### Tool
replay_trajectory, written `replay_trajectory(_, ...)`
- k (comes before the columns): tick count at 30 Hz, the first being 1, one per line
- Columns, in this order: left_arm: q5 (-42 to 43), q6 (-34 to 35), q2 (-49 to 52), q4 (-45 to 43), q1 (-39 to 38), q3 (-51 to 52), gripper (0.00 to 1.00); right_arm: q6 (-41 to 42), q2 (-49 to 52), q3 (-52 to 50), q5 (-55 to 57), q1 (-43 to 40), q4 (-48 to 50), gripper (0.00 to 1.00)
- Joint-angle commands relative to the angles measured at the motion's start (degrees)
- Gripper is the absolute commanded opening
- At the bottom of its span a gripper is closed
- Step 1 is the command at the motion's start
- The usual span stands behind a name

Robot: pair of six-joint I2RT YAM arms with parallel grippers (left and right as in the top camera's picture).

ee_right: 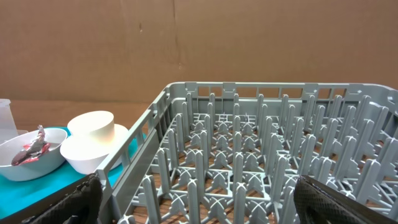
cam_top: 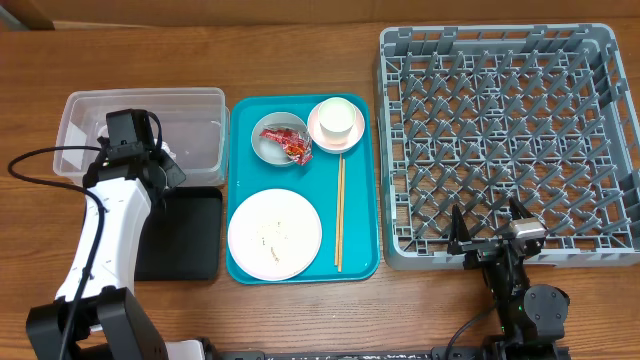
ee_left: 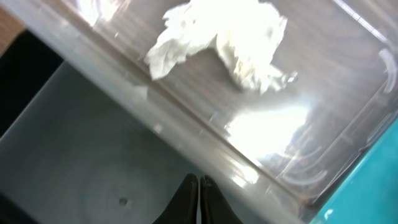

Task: Sort waste into correct bins and load items into the dishwasher
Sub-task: 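Carry the tissue left and release it into the clear plastic bin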

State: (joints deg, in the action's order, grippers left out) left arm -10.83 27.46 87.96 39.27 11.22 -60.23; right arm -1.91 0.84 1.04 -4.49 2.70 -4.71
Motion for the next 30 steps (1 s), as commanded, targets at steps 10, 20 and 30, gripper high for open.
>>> replay_trajectory(10, -0.26, -4.83, 0.42, -4.37, -0.63, 0.11, 0.17, 0.2, -0.61, -0.59, -0.11, -0.15, 0.28, 1.0)
replay_trajectory(20, -11.39, -4.09, 0.44, -1.11, -0.61, 0.13, 0.24, 0.2, -0.61, -0.59, -0.11, -0.15, 0.28, 1.0)
replay_trajectory(30, -15.28, 0.04, 1.03, -1.42, 3.15, 0.13, 0.22, 0.2, -0.61, -0.59, -0.11, -0.15, 0.28, 1.0)
